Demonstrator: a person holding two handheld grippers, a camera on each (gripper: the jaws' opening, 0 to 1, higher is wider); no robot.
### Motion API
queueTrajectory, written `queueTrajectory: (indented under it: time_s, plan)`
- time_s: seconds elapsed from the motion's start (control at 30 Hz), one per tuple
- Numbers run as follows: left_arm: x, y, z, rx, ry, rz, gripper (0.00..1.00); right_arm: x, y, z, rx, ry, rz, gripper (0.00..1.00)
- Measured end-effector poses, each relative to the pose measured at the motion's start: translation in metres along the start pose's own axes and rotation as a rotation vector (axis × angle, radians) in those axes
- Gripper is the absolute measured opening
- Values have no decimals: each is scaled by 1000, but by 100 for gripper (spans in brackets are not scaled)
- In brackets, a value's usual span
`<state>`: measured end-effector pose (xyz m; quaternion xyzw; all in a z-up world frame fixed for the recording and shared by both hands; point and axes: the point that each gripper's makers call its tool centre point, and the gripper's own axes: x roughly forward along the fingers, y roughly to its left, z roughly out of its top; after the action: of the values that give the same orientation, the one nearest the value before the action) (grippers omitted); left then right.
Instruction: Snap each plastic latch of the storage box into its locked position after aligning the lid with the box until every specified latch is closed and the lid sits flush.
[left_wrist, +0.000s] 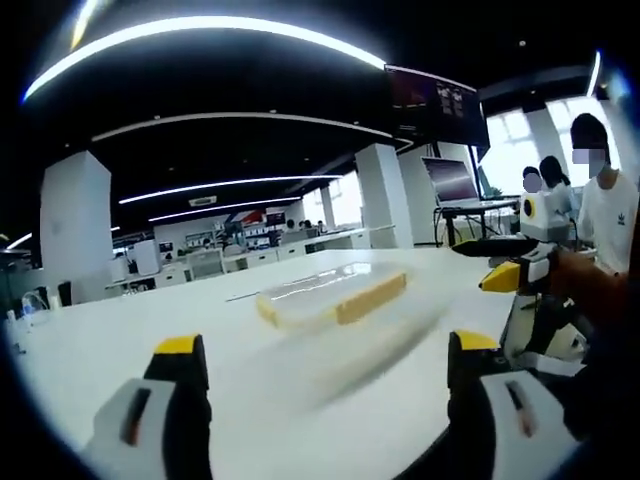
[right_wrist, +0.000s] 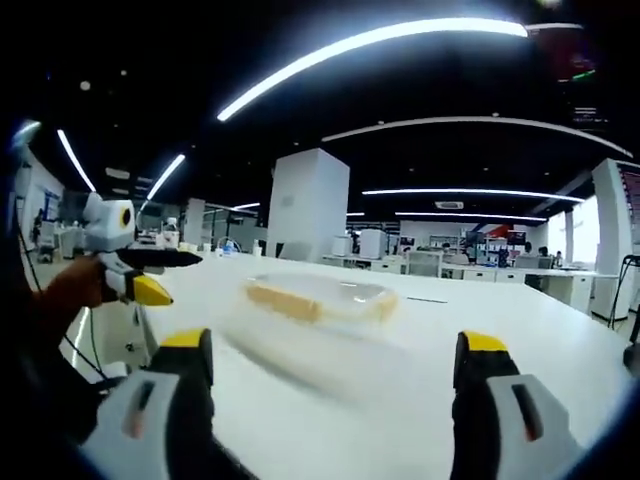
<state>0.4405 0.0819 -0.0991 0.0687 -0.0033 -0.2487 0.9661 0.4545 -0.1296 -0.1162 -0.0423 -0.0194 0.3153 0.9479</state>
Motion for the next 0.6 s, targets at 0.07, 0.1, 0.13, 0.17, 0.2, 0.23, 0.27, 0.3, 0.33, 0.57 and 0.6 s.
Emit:
queueTrajectory:
  time_s: [0.07,0.1,0.13,0.17,0.2,0.23,0.27,0.3,0.33,0.57,0.6]
  plan:
    - [-5,4,-4,-5,6,12,98,-4,2,-5,3,7,2,100]
    - [-8,6,-3,-9,-6,24,98,-6,3,-7,15,12,5,100]
    - [-12,8,-3,-17,-16,33,98,-8,3,-8,19,12,4,100]
    - [-15,9,-4,-22,-21,37,97,-10,3,-7,23,8,-1,100]
    - [-16,9,-6,-27,-17,33,96,-11,3,-6,22,2,-6,100]
    - [-17,9,-9,-30,-9,28,95,-12,2,-5,23,-1,-10,100]
    - [-18,9,-11,-36,-8,30,95,-13,2,-4,25,-6,-12,100]
    - [-19,10,-13,-40,-8,32,96,-14,2,-3,24,-7,-10,100]
    - [-20,10,-14,-42,-8,32,97,-15,3,-4,19,-1,-11,100]
    - [-24,11,-18,-54,-7,57,98,-27,-1,-12,27,12,-37,100]
    - [-25,11,-15,-56,-12,56,98,-29,-3,-12,26,10,-42,100]
